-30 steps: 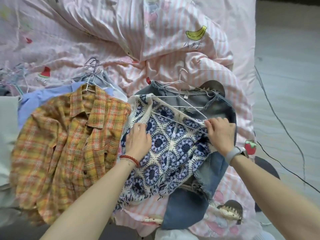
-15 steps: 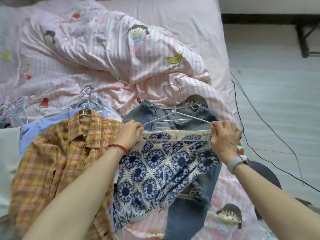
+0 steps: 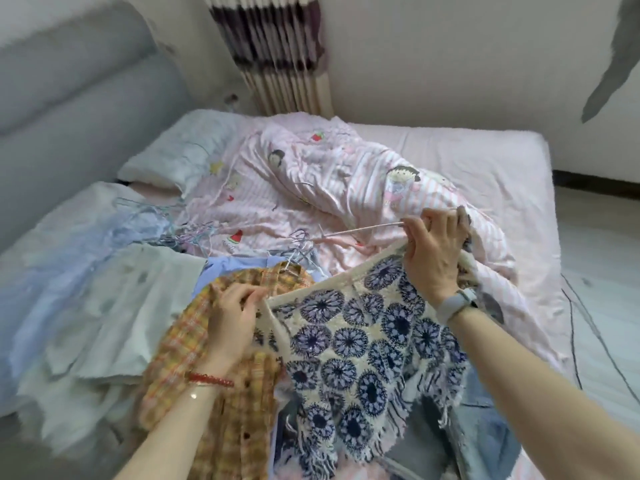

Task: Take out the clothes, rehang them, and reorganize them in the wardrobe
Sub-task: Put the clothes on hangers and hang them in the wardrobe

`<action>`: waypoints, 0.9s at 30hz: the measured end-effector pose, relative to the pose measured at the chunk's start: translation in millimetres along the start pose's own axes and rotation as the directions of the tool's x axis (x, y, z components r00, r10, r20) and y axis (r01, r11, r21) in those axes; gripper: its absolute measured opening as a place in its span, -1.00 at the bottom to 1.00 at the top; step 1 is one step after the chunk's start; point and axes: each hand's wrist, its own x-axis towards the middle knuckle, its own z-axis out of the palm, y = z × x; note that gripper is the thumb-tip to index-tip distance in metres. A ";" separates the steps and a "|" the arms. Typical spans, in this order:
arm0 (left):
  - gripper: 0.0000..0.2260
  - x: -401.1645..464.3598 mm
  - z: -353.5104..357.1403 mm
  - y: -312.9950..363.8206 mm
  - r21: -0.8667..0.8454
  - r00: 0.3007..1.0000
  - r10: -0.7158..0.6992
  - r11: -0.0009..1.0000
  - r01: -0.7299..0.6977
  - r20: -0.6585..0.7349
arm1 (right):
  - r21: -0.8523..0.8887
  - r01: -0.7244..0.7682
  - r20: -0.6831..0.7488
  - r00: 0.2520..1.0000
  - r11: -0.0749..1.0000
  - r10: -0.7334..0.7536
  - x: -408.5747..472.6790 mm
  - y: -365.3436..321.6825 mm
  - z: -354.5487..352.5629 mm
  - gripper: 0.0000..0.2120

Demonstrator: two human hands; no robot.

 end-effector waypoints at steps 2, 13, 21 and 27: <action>-0.89 -3.0 -35.7 -5.6 0.005 0.991 -0.049 0.999 0.050 -0.126 | 0.043 0.075 -0.006 0.997 0.996 -0.075 22.1 -38.6 1.3 -0.78; -0.87 -26.6 -236.6 -11.8 -0.030 0.699 -0.032 0.999 0.015 -0.714 | 0.215 0.446 -0.226 0.888 0.869 -0.400 101.1 -234.6 -6.3 -0.57; -0.85 -113.0 -373.3 -36.9 0.208 0.672 0.122 0.977 0.048 -0.731 | 0.504 0.429 -0.186 0.902 0.750 -0.391 50.2 -386.4 -25.7 -0.81; -0.77 -209.4 -431.4 -81.9 0.382 0.692 0.090 0.881 0.280 -0.716 | 0.699 0.399 -0.107 0.879 0.593 -0.465 -15.3 -495.5 -48.3 -0.82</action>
